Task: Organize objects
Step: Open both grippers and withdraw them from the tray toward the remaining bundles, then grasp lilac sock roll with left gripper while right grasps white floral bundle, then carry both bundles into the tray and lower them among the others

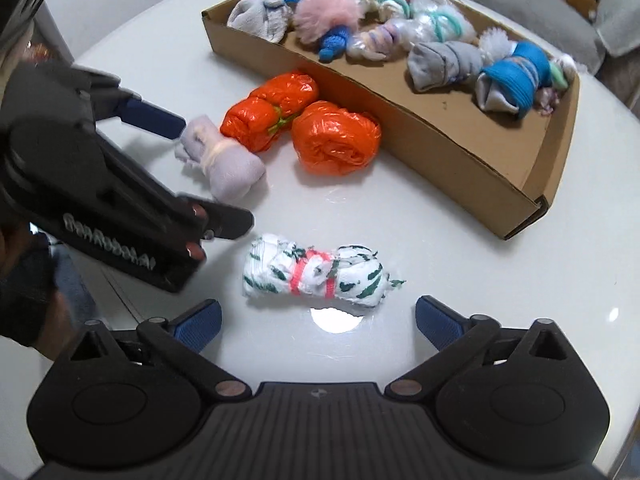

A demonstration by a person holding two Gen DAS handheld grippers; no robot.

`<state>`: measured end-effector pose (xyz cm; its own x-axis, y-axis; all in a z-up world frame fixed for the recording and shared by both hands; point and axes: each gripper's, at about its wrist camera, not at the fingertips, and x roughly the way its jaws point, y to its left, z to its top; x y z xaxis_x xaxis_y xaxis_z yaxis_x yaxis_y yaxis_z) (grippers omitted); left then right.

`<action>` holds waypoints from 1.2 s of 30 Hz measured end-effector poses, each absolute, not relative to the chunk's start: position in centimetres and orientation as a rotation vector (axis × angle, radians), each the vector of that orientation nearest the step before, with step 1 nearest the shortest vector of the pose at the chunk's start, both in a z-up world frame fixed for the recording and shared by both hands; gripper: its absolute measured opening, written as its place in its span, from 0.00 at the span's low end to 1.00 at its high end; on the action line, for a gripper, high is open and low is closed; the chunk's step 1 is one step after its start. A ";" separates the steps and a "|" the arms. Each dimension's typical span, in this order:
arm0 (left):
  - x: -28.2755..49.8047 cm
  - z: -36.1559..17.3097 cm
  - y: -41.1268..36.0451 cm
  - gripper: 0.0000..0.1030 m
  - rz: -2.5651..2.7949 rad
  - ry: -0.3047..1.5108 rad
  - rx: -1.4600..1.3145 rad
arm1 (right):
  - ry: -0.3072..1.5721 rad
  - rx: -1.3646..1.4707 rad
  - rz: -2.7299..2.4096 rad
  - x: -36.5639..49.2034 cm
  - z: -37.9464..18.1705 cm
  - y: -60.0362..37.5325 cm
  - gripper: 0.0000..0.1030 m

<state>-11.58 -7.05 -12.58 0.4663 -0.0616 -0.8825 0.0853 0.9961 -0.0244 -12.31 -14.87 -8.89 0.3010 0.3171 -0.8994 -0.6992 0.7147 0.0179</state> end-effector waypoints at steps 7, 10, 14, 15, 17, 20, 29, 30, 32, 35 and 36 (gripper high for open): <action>-11.6 -12.7 -6.9 0.97 -0.086 1.069 0.016 | 1.082 -0.433 0.697 -12.1 -8.8 -15.0 0.99; -11.6 -12.7 -6.8 0.97 -0.085 1.058 0.007 | 1.090 -0.417 0.699 -12.2 -8.7 -14.6 0.99; -11.8 -12.8 -6.9 0.95 -0.082 1.046 0.028 | 1.083 -0.362 0.716 -12.3 -8.3 -14.2 0.96; -11.8 -12.7 -6.9 0.91 -0.080 1.040 0.040 | 1.085 -0.362 0.718 -12.3 -8.3 -14.0 0.92; -11.8 -12.6 -6.9 0.84 -0.075 1.027 0.055 | 1.066 -0.388 0.715 -12.7 -8.1 -13.7 0.80; -11.7 -12.2 -6.8 0.64 -0.082 1.015 0.058 | 1.045 -0.402 0.717 -13.0 -7.8 -13.8 0.62; -12.7 -11.6 -6.1 0.59 -0.100 1.044 0.103 | 1.041 -0.376 0.733 -12.1 -6.8 -14.3 0.60; -12.8 -11.4 -6.0 0.59 -0.100 1.055 0.106 | 1.036 -0.367 0.733 -12.1 -6.4 -14.5 0.60; -13.3 -10.9 -5.7 0.59 -0.096 1.069 0.125 | 1.021 -0.345 0.726 -11.8 -5.5 -14.9 0.60; -13.5 -9.1 -5.5 0.58 -0.105 1.063 0.150 | 0.982 -0.314 0.716 -11.5 -3.9 -15.7 0.60; -13.3 -8.1 -5.5 0.58 -0.111 1.042 0.158 | 0.963 -0.303 0.708 -11.2 -3.3 -15.9 0.60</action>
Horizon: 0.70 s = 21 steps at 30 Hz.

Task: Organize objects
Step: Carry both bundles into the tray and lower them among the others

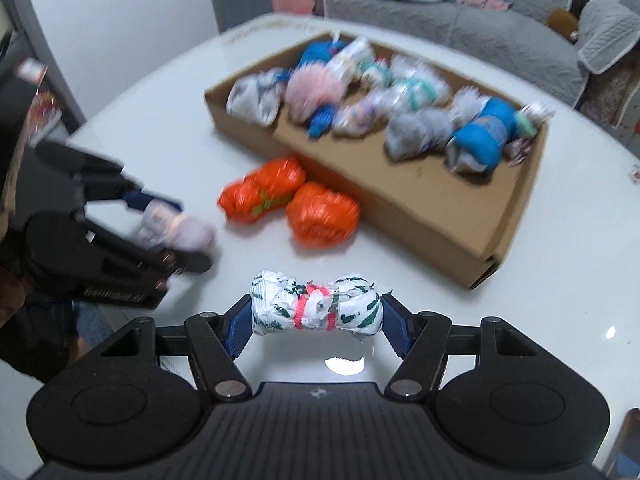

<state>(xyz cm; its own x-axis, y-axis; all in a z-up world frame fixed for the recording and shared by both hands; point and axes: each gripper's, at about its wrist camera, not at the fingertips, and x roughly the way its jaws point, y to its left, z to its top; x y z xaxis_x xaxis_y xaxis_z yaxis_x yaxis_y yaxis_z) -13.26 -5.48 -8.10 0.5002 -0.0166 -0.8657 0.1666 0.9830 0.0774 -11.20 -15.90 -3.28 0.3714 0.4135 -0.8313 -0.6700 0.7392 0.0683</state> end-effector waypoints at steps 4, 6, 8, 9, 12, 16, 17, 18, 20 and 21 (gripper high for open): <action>-11.3 -3.3 -5.6 0.58 -0.172 0.936 0.242 | 0.875 -0.252 0.688 -9.8 -0.5 -17.8 0.60; -9.9 -1.4 -5.8 0.58 -0.207 0.887 0.324 | 0.806 -0.274 0.669 -9.1 0.8 -18.6 0.60; -8.1 -0.3 -5.8 0.58 -0.244 0.865 0.369 | 0.754 -0.297 0.668 -8.2 1.5 -18.9 0.60; -7.3 -0.2 -5.8 0.58 -0.262 0.860 0.386 | 0.742 -0.291 0.680 -7.6 1.8 -19.0 0.60; -4.9 -0.8 -6.0 0.58 -0.335 0.851 0.399 | 0.726 -0.266 0.710 -5.3 2.1 -18.7 0.60; -2.3 -3.5 -6.9 0.58 -0.399 0.885 0.428 | 0.721 -0.280 0.754 -2.7 1.2 -17.4 0.60; -1.9 -4.2 -6.9 0.58 -0.408 0.894 0.435 | 0.731 -0.280 0.763 -2.0 0.7 -17.0 0.60; -1.3 -4.8 -7.0 0.58 -0.412 0.905 0.428 | 0.745 -0.279 0.771 -1.4 0.3 -16.8 0.60; -0.2 -5.7 -7.2 0.58 -0.416 0.919 0.421 | 0.766 -0.298 0.780 -0.8 -0.3 -16.2 0.60; 0.2 -6.2 -7.2 0.58 -0.418 0.925 0.417 | 0.770 -0.308 0.786 -0.7 -0.5 -16.0 0.60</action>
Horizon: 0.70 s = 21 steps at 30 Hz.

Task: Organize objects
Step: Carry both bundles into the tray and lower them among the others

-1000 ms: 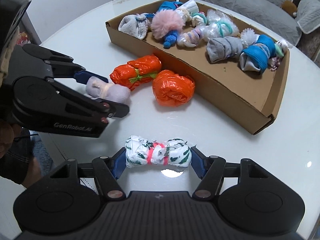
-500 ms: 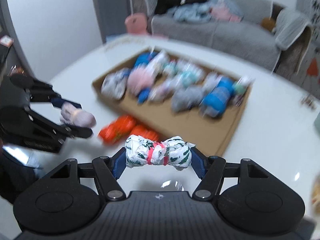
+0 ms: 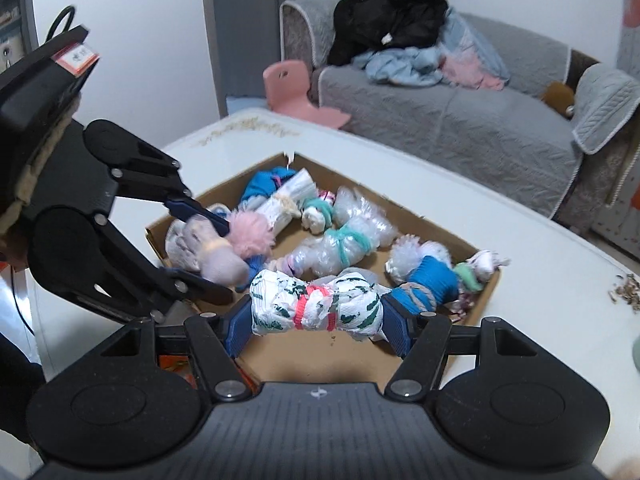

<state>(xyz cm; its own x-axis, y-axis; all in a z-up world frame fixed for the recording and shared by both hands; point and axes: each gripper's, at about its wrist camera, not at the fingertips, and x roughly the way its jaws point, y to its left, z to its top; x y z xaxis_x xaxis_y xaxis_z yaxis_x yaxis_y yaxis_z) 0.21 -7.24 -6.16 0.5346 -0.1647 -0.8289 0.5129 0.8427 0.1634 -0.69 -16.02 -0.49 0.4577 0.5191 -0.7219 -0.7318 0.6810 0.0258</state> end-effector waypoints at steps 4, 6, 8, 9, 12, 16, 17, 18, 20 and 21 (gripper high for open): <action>1.5 -7.6 -7.2 0.58 -0.411 0.954 0.403 | 0.808 -0.311 0.795 0.1 -1.3 -15.3 0.60; 1.7 -8.2 -7.1 0.58 -0.403 0.968 0.390 | 0.828 -0.321 0.801 0.3 -1.8 -15.0 0.60; 1.7 -8.7 -7.1 0.58 -0.397 0.982 0.396 | 0.849 -0.326 0.801 0.4 -2.1 -14.8 0.60; 1.6 -9.0 -7.1 0.58 -0.396 0.991 0.404 | 0.859 -0.324 0.806 0.4 -2.3 -14.8 0.60; 1.5 -9.9 -6.8 0.58 -0.377 1.014 0.414 | 0.878 -0.335 0.813 0.4 -2.7 -14.6 0.60; 1.5 -10.1 -6.6 0.58 -0.363 1.020 0.415 | 0.899 -0.324 0.809 0.6 -3.1 -14.6 0.60; 1.5 -10.0 -6.7 0.58 -0.363 1.021 0.414 | 0.905 -0.322 0.809 0.6 -3.2 -14.5 0.60; 1.5 -10.0 -6.7 0.58 -0.362 1.021 0.415 | 0.908 -0.323 0.811 0.6 -3.2 -14.5 0.60; 1.3 -10.0 -6.8 0.58 -0.361 1.022 0.424 | 0.917 -0.329 0.814 0.5 -3.4 -14.3 0.60; 1.2 -10.1 -6.8 0.58 -0.362 1.021 0.430 | 0.919 -0.333 0.817 0.5 -3.4 -14.2 0.60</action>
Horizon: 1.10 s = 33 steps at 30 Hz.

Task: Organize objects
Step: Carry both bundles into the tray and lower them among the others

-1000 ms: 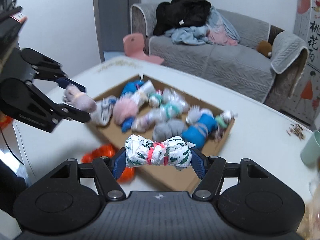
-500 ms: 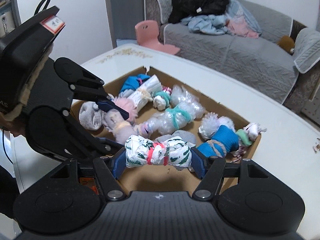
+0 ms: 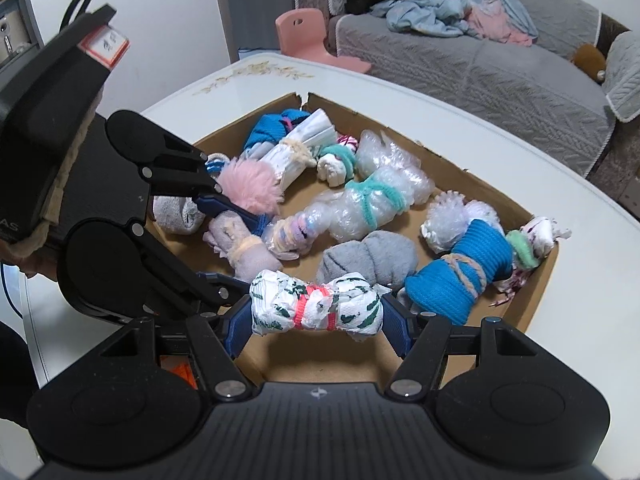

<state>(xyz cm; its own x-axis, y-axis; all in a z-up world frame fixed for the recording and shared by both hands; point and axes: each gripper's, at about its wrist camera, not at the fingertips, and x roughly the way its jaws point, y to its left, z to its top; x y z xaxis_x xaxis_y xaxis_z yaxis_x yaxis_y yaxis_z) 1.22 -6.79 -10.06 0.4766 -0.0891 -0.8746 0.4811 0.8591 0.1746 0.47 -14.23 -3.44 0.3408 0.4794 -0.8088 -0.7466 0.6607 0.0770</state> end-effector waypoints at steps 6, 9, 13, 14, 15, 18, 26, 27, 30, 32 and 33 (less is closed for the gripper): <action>1.0 -10.1 -6.5 0.58 -0.354 1.025 0.434 | 0.936 -0.330 0.816 0.9 -3.9 -14.2 0.60; 1.2 -10.1 -6.5 0.58 -0.349 1.026 0.427 | 0.941 -0.327 0.812 1.2 -4.1 -14.2 0.60; 1.8 -10.3 -6.8 0.59 -0.337 1.025 0.425 | 0.948 -0.328 0.808 1.5 -4.3 -14.1 0.61; 1.9 -10.3 -6.8 0.59 -0.334 1.022 0.418 | 0.950 -0.330 0.803 1.6 -4.5 -14.2 0.61; 2.1 -10.3 -6.8 0.59 -0.330 1.021 0.409 | 0.953 -0.330 0.795 1.8 -4.6 -14.3 0.61; 2.9 -10.3 -6.9 0.59 -0.318 1.015 0.388 | 0.960 -0.320 0.768 2.4 -4.9 -14.6 0.61; 4.8 -10.3 -6.8 0.59 -0.276 0.997 0.348 | 0.958 -0.288 0.709 4.0 -5.3 -15.1 0.61; 5.0 -10.3 -6.8 0.59 -0.268 0.997 0.340 | 0.952 -0.286 0.698 4.1 -5.3 -15.1 0.61; 5.2 -10.5 -6.7 0.61 -0.249 0.991 0.318 | 0.949 -0.271 0.669 4.6 -5.4 -15.2 0.61; 5.1 -10.5 -6.6 0.64 -0.242 0.988 0.307 | 0.966 -0.271 0.652 4.6 -5.7 -15.2 0.61; 5.1 -10.5 -6.5 0.66 -0.244 0.991 0.298 | 0.968 -0.273 0.641 4.5 -5.9 -15.3 0.61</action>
